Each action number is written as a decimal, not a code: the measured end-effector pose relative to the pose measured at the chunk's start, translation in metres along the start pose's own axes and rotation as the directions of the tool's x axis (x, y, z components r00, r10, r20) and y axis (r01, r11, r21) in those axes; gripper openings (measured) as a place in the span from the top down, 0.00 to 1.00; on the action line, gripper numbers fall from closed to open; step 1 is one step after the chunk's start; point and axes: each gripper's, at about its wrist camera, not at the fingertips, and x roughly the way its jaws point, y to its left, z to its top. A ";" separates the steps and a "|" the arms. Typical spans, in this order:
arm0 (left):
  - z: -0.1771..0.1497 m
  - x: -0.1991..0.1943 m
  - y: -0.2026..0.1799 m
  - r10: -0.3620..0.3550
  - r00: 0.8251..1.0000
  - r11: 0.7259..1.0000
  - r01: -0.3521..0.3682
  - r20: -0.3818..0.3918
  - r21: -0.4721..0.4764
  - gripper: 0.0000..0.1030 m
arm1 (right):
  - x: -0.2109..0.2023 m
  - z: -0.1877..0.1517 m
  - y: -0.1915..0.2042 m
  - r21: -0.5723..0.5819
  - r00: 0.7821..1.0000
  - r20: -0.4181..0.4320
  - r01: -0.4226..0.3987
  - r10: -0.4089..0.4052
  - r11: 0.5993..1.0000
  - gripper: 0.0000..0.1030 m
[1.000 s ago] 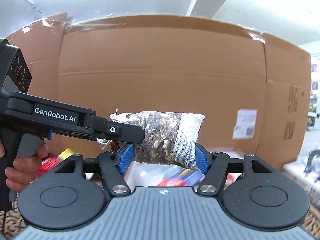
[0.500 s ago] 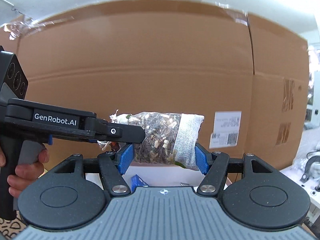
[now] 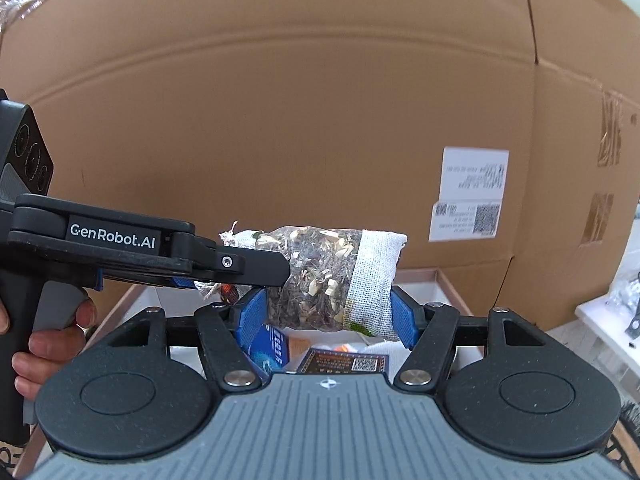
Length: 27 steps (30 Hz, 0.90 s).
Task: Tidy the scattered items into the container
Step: 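Lift both held bags and carry them over the shoe box, then open both grippers to release the bags into the shoe box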
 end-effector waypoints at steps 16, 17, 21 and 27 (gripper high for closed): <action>-0.008 -0.044 -0.003 0.078 0.995 0.997 -0.077 0.066 -0.020 0.00 | -0.061 -0.010 0.016 -0.038 0.992 0.057 0.117 -0.115 0.992 0.05; -0.010 -0.048 -0.004 0.078 0.995 0.997 -0.077 0.066 -0.022 0.00 | -0.067 -0.011 0.019 -0.043 0.992 0.056 0.114 -0.112 0.993 0.03; -0.021 -0.070 -0.008 0.102 0.993 0.995 -0.101 0.067 -0.028 0.00 | -0.091 -0.018 0.033 -0.072 0.991 0.053 0.125 -0.121 0.990 0.01; -0.056 -0.123 -0.026 0.135 0.989 0.989 -0.138 0.068 0.051 0.00 | -0.136 -0.031 0.061 -0.086 0.985 0.094 0.150 -0.142 0.985 0.01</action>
